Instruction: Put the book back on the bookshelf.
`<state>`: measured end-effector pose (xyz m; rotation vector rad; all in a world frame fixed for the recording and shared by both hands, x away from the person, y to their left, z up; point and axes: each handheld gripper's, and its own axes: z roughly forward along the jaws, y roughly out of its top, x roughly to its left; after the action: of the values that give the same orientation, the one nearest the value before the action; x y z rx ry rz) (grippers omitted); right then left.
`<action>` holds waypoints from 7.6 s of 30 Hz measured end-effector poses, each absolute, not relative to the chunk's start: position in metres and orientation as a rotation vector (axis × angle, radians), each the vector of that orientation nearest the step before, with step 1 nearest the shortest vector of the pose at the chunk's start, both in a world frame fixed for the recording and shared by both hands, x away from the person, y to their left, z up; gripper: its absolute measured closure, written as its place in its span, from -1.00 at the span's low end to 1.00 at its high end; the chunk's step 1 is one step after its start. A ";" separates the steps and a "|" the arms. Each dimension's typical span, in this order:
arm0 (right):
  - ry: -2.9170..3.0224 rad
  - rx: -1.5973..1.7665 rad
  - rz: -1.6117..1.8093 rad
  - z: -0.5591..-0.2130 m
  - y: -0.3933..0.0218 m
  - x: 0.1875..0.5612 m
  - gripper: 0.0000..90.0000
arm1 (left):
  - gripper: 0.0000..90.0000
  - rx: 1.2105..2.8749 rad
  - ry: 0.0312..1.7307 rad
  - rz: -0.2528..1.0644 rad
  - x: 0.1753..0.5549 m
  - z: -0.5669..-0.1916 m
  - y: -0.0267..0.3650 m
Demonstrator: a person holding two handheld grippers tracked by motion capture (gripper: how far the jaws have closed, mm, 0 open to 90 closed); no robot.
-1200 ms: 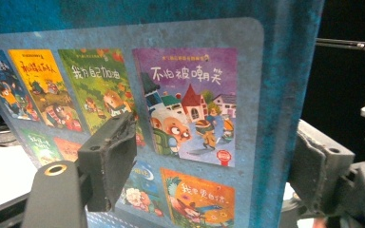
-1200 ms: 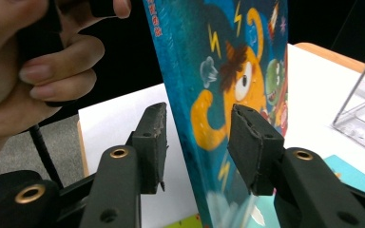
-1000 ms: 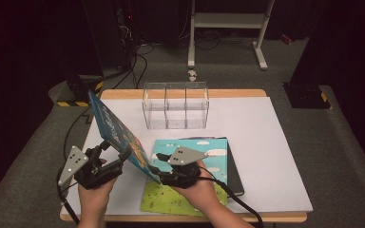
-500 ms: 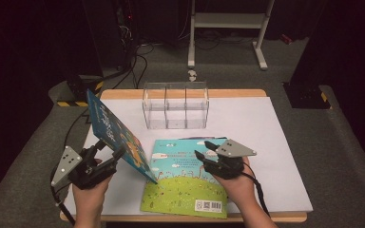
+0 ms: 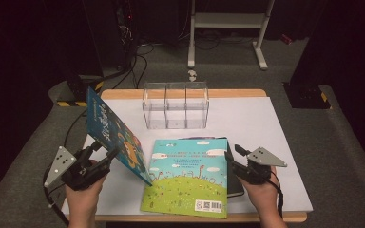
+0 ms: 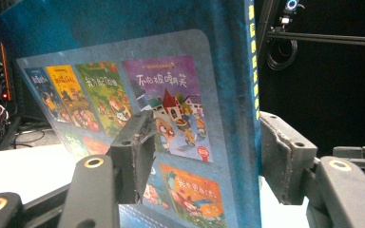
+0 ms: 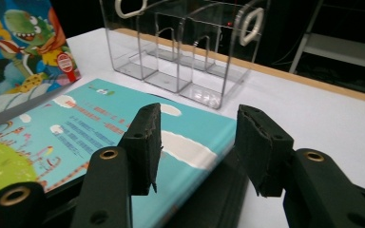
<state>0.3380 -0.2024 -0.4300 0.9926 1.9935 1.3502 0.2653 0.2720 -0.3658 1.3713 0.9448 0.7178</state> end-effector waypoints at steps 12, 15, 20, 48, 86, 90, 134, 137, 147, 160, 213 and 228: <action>2.005 1.044 1.360 -0.438 -0.210 0.340 0.14 | 0.09 1.378 0.967 0.759 0.261 -0.362 0.280; 1.999 1.053 1.360 -0.437 -0.212 0.340 0.14 | 0.15 1.380 0.975 0.770 0.259 -0.361 0.282; 1.987 1.064 1.371 -0.437 -0.214 0.341 0.14 | 0.23 1.380 0.986 0.779 0.257 -0.361 0.288; 1.979 1.082 1.395 -0.435 -0.216 0.344 0.14 | 0.82 1.410 1.005 0.867 0.248 -0.363 0.321; 2.012 1.115 1.376 -0.444 -0.217 0.341 0.10 | 0.78 1.412 1.021 0.889 0.268 -0.377 0.311; 2.025 1.123 1.358 -0.448 -0.217 0.342 0.09 | 0.80 1.407 1.039 0.865 0.269 -0.375 0.311; 2.009 1.170 1.430 -0.461 -0.257 0.335 0.14 | 0.85 1.346 1.013 0.938 0.356 -0.314 0.218; 2.007 1.172 1.432 -0.461 -0.258 0.334 0.14 | 0.85 1.342 1.016 0.954 0.367 -0.313 0.213; 1.996 1.188 1.444 -0.461 -0.261 0.334 0.14 | 0.85 1.337 1.051 0.982 0.410 -0.315 0.205; 1.995 1.204 1.502 -0.460 -0.263 0.337 0.14 | 0.85 1.337 1.096 1.005 0.450 -0.333 0.195; 2.060 1.206 1.541 -0.465 -0.255 0.338 0.14 | 0.66 1.413 1.138 0.933 0.427 -0.354 0.194; 2.066 1.205 1.545 -0.466 -0.254 0.337 0.14 | 0.85 1.389 1.122 1.043 0.436 -0.352 0.181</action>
<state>0.3371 -0.2539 -0.4665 1.2047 2.0663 1.5446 0.4357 0.1812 -0.3520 1.3887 1.1223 1.0435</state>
